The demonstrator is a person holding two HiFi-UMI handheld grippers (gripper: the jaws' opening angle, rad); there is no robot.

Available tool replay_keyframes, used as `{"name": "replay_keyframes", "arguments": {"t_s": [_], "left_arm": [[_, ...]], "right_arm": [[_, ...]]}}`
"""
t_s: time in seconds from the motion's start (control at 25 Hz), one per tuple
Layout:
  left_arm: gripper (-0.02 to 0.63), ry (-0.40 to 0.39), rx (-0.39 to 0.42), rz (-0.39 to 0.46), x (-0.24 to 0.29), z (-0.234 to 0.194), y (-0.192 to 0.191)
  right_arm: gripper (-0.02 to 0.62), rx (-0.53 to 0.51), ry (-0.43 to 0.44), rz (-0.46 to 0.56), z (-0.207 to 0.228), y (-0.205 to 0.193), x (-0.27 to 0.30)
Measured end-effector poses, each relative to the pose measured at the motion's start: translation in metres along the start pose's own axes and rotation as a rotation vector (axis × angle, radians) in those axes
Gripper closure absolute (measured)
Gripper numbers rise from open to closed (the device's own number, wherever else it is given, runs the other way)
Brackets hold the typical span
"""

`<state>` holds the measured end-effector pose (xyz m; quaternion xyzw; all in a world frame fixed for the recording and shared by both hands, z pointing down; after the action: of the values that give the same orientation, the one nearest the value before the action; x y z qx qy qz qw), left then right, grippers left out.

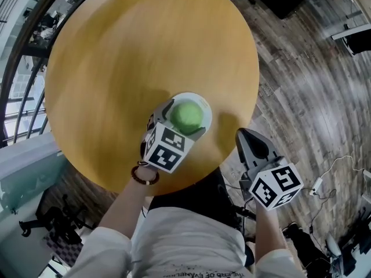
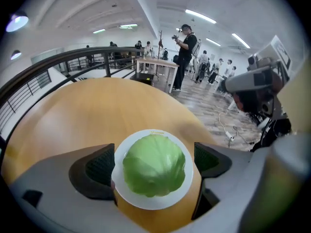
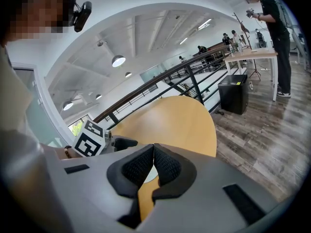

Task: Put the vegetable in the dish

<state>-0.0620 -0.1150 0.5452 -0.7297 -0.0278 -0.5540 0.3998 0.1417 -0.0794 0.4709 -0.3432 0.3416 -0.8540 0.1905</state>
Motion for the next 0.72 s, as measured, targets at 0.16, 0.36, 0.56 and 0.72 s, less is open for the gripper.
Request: {"name": "replay_keyframes", "arguments": {"t_s": [0.16, 0.36, 0.56, 0.72], "left_arm": [[0.103, -0.008, -0.110, 0.093, -0.039, -0.001, 0.008], [0.104, -0.051, -0.195, 0.174, -0.096, 0.009, 0.011], [0.320, 0.055, -0.251, 0.261, -0.152, 0.014, 0.007], [0.443, 0.167, -0.245, 0.334, -0.199, 0.017, 0.003]], "right_arm": [[0.571, -0.039, 0.014, -0.003, -0.011, 0.010, -0.005], [0.571, -0.089, 0.025, 0.000, -0.037, 0.021, -0.020], [0.571, -0.133, 0.026, 0.009, -0.063, 0.031, -0.035], [0.571, -0.167, 0.033, 0.025, -0.086, 0.037, -0.045]]}}
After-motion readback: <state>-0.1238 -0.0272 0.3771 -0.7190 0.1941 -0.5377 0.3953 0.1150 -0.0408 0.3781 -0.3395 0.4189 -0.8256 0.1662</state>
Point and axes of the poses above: the fingertips, and each gripper's own axes: x forward along the fingers, z to its right, y out of its top, the point moved 8 cm from there along -x, backward along the fingers, and after that the axes turned 5 degrees about y, right-handed, at the moved point
